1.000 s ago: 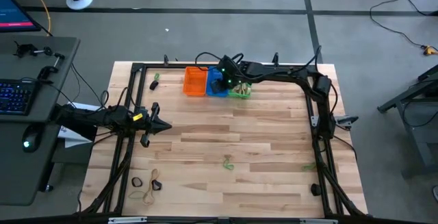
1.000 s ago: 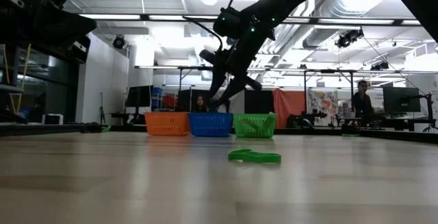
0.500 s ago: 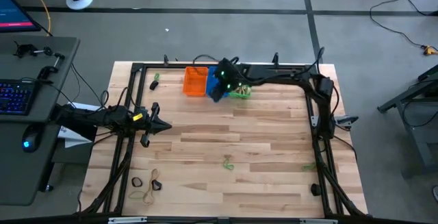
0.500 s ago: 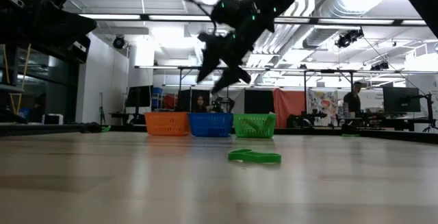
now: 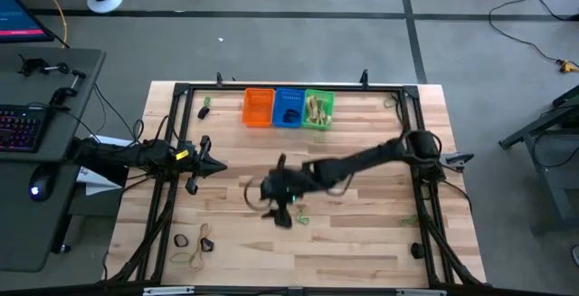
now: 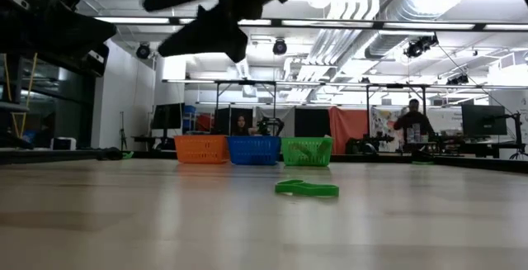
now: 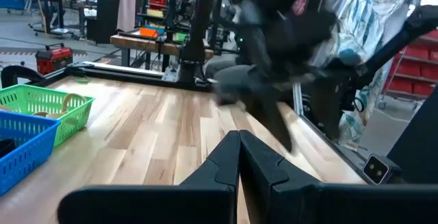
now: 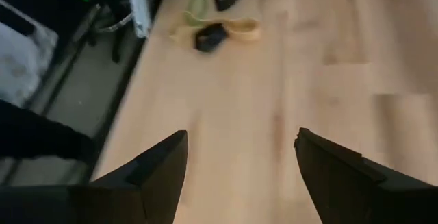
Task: Sort rubber bands into baskets
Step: Put the black rubber band into the blue bin
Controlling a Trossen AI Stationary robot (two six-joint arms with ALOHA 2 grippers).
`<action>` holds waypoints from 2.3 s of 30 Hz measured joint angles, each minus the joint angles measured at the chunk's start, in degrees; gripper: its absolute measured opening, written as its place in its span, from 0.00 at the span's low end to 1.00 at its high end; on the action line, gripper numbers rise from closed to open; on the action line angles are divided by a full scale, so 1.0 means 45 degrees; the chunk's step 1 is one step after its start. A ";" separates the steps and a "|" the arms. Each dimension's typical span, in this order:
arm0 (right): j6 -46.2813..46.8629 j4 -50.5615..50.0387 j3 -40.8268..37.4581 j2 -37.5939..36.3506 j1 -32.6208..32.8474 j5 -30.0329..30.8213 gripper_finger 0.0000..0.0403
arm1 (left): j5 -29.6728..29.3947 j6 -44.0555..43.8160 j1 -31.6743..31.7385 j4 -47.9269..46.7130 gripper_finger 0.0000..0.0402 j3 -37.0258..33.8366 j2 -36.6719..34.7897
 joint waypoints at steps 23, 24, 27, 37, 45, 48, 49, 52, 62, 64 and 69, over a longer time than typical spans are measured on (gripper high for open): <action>0.0212 -0.0088 0.8767 0.7633 0.1484 0.3122 0.64 | 0.0020 0.0000 0.0000 -0.0052 0.00 0.0000 0.0103; -0.0175 0.0107 0.8767 0.7702 0.1499 0.3158 0.64 | 0.0010 0.0000 0.0004 -0.0041 0.00 0.0000 0.0110; -0.1557 0.1275 0.8745 0.8011 0.1562 0.3246 0.64 | -0.0002 0.0000 0.0001 -0.0037 0.00 0.0000 0.0121; -0.4442 0.4998 0.8748 0.9296 0.1850 0.3647 0.64 | -0.0013 0.0000 0.0005 -0.0023 0.00 0.0000 0.0120; -0.5830 0.5936 0.8743 0.9846 0.1944 0.3429 0.64 | -0.0008 0.0000 0.0000 -0.0018 0.00 0.0000 0.0120; -0.4926 0.6045 0.8748 0.9831 0.1811 0.3119 0.64 | -0.0008 0.0000 0.0001 -0.0018 0.00 0.0000 0.0120; -0.4604 0.5975 0.8748 0.9831 0.1738 0.2891 0.64 | -0.0008 0.0000 0.0000 -0.0018 0.00 0.0000 0.0120; -0.3004 0.5643 0.8748 0.9779 0.1630 0.2720 0.64 | -0.0004 0.0000 0.0000 -0.0004 0.00 0.0000 0.0120; -0.2693 0.1086 0.9347 0.6106 0.1691 0.4087 0.64 | 0.0011 0.0000 0.0004 0.0002 0.00 0.0000 0.0115; -0.2693 -0.0477 0.9440 0.4983 0.1406 0.4599 0.64 | 0.0018 0.0000 0.0003 0.0000 0.00 0.0000 0.0120; -0.2187 -0.4397 0.9320 0.3267 0.0904 0.6302 0.64 | 0.0016 0.0000 0.0000 -0.0008 0.00 0.0000 0.0120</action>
